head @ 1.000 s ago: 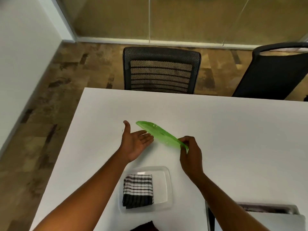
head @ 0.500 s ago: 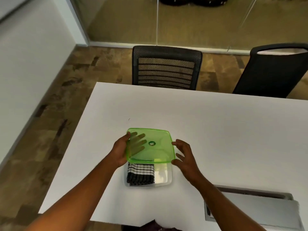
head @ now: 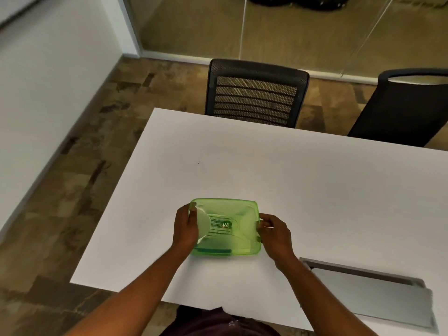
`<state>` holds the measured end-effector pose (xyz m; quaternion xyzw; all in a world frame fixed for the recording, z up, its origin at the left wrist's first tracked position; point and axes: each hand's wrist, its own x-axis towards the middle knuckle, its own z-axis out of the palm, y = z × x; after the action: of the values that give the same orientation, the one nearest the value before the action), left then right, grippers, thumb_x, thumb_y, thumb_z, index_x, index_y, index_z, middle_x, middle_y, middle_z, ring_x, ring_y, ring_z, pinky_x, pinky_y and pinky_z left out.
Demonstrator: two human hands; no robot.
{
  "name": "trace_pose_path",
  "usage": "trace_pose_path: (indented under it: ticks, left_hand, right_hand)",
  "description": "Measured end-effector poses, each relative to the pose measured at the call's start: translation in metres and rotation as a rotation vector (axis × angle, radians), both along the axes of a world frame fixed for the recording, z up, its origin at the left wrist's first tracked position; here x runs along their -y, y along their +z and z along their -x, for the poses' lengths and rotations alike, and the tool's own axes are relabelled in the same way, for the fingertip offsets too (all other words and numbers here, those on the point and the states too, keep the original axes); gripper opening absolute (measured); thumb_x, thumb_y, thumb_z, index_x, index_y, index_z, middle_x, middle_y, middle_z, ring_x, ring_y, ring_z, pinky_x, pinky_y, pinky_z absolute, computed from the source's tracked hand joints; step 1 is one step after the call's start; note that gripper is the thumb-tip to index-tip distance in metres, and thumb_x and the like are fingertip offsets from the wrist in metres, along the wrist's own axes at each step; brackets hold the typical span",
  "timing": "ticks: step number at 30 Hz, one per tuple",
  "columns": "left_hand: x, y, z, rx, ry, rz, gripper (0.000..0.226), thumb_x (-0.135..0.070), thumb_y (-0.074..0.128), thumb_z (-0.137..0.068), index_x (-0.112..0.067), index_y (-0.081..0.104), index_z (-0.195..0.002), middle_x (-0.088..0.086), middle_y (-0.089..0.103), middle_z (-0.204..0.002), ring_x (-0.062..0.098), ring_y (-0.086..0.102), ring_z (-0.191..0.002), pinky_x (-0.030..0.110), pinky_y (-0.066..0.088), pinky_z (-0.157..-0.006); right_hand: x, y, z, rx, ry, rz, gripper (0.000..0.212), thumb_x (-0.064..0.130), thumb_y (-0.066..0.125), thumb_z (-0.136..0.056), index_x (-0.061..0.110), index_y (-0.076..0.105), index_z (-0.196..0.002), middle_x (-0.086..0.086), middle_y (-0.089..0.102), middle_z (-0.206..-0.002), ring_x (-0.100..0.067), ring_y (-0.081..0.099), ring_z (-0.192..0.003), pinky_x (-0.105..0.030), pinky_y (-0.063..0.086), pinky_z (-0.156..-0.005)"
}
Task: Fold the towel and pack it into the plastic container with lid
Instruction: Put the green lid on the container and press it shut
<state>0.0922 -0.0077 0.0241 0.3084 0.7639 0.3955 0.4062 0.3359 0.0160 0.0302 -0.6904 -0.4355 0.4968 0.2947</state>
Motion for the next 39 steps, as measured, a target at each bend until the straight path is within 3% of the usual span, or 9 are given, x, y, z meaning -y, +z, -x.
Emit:
trace_pose_path:
  ticks: [3, 7, 13, 25, 29, 33, 39]
  left_hand:
    - [0.009, -0.009, 0.001, 0.022, -0.028, 0.033, 0.042, -0.022, 0.039, -0.106, -0.014, 0.044, -0.148, 0.007, 0.046, -0.152, 0.024, 0.043, -0.140, 0.035, 0.032, -0.117]
    - [0.007, -0.018, 0.007, 0.046, -0.138, 0.113, 0.049, -0.030, 0.040, -0.106, -0.022, 0.033, -0.154, 0.004, 0.039, -0.158, 0.024, 0.038, -0.145, 0.035, 0.029, -0.118]
    - [0.002, -0.029, 0.013, 0.061, -0.206, 0.146, 0.053, -0.029, 0.038, -0.106, -0.020, 0.025, -0.157, 0.004, 0.032, -0.162, 0.023, 0.032, -0.148, 0.033, 0.025, -0.119]
    - [-0.011, -0.044, 0.013, -0.057, -0.190, 0.118, 0.042, -0.019, 0.050, -0.102, -0.008, 0.046, -0.142, 0.013, 0.051, -0.143, 0.030, 0.048, -0.132, 0.037, 0.037, -0.111]
    - [-0.017, -0.045, 0.017, -0.024, -0.163, 0.140, 0.038, -0.022, 0.053, -0.101, -0.005, 0.046, -0.135, 0.015, 0.053, -0.135, 0.031, 0.051, -0.125, 0.042, 0.041, -0.108]
    - [-0.020, -0.044, 0.016, -0.005, -0.153, 0.152, 0.035, -0.019, 0.053, -0.100, -0.003, 0.046, -0.130, 0.017, 0.052, -0.132, 0.033, 0.051, -0.121, 0.044, 0.042, -0.106]
    - [-0.020, -0.041, 0.015, -0.021, -0.144, 0.143, 0.034, -0.016, 0.053, -0.100, -0.002, 0.046, -0.130, 0.018, 0.051, -0.131, 0.033, 0.051, -0.121, 0.042, 0.041, -0.106]
  right_hand:
    - [0.016, -0.008, 0.007, 0.168, 0.056, -0.064, 0.034, 0.000, 0.066, -0.091, 0.011, 0.069, -0.123, -0.004, 0.072, -0.110, -0.021, 0.070, -0.095, -0.037, 0.057, -0.091]
    - [0.028, -0.016, 0.020, 0.331, 0.041, -0.135, 0.037, 0.002, 0.065, -0.092, 0.009, 0.067, -0.129, -0.007, 0.069, -0.119, -0.021, 0.067, -0.105, -0.026, 0.046, -0.090]
    - [0.031, -0.026, 0.031, 0.395, -0.035, -0.115, 0.039, 0.006, 0.063, -0.094, 0.013, 0.064, -0.132, -0.007, 0.067, -0.123, -0.024, 0.067, -0.108, -0.041, 0.053, -0.094]
    - [0.026, -0.039, 0.039, 0.437, -0.031, -0.103, 0.041, 0.008, 0.063, -0.094, 0.017, 0.062, -0.134, -0.004, 0.060, -0.112, -0.024, 0.063, -0.106, -0.034, 0.049, -0.090]
    - [0.025, -0.041, 0.037, 0.440, -0.019, -0.109, 0.042, 0.009, 0.065, -0.094, 0.017, 0.063, -0.135, 0.003, 0.055, -0.106, -0.023, 0.064, -0.105, -0.030, 0.047, -0.086]
    - [0.024, -0.042, 0.033, 0.433, -0.006, -0.107, 0.041, 0.010, 0.065, -0.094, 0.018, 0.063, -0.134, -0.005, 0.061, -0.113, -0.020, 0.066, -0.102, -0.030, 0.047, -0.083]
    - [0.017, -0.040, 0.029, 0.469, 0.062, -0.059, 0.038, 0.016, 0.066, -0.095, 0.022, 0.062, -0.132, -0.001, 0.062, -0.113, -0.016, 0.067, -0.101, -0.028, 0.044, -0.079]
